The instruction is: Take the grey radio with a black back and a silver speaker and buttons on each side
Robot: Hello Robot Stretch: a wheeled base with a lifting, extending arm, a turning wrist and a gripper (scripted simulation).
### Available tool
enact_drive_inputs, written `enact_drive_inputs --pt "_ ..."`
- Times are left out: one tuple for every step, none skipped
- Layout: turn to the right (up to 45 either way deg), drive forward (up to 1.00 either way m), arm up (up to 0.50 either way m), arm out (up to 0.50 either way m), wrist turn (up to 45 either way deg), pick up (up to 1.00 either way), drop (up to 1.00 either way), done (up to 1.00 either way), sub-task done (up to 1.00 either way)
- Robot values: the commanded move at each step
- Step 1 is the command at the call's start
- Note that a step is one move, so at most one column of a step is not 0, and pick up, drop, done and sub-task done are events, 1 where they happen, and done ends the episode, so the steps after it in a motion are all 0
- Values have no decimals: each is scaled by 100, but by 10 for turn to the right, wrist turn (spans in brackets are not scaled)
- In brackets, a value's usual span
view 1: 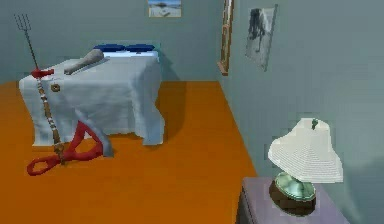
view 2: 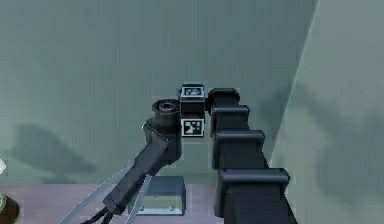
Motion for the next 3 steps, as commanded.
enact_drive_inputs --pt "0 0 0 0 450 0 0 0 0" --pt "0 0 0 0 450 0 0 0 0" --pt "0 0 0 0 360 0 0 0 0"
